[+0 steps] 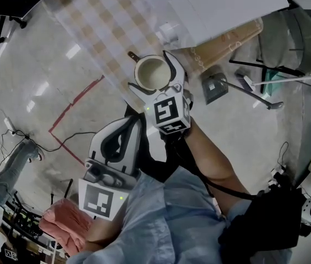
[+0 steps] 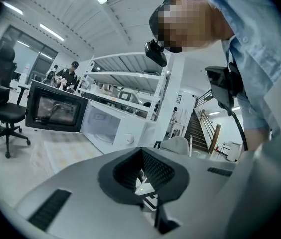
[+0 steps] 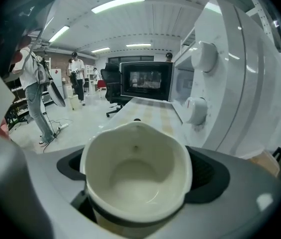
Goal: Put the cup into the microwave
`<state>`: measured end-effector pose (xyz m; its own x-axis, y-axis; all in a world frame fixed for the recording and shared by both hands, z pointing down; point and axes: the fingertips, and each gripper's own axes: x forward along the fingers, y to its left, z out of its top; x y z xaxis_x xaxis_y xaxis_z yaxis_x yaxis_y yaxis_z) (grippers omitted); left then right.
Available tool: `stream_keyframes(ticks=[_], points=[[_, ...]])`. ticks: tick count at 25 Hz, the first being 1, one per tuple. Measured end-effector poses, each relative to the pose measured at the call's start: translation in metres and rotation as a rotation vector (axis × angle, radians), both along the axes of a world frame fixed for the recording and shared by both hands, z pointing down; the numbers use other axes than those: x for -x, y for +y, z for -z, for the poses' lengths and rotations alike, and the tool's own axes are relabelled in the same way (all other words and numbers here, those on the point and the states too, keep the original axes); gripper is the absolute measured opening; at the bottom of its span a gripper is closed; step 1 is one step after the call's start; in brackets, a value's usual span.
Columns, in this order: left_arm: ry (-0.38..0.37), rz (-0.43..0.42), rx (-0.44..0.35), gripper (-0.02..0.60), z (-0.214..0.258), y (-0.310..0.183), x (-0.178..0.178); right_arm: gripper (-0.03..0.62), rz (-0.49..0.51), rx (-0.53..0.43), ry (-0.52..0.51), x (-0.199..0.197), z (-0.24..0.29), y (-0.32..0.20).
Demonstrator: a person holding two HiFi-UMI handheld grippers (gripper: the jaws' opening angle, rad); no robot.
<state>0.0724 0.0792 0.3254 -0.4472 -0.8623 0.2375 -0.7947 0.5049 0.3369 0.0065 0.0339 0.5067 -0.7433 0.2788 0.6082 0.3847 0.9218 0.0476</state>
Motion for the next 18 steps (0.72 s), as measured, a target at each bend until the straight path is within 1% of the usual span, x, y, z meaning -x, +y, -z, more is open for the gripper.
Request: stream_keyframes(ticks=[3,7,10,13,18], points=[[-0.006,-0.030,-0.005,0.005,0.002,0.004,0.011,0.551,-0.022,-0.008,0.005,0.008,0.001,0.003],[-0.012,-0.094,-0.014,0.005,0.004,0.006,0.028,0.551,-0.070,-0.010,0.009,0.022,0.001,0.005],[-0.016,-0.133,-0.005,0.005,0.003,0.010,0.040,0.551,-0.103,-0.007,0.003,0.030,0.004,0.008],[-0.024,-0.155,0.004,0.005,0.002,0.014,0.052,0.551,-0.131,-0.003,-0.001,0.036,0.006,0.010],[-0.033,-0.204,0.024,0.005,0.000,0.018,0.064,0.551,-0.172,0.003,-0.009,0.049,0.008,0.016]])
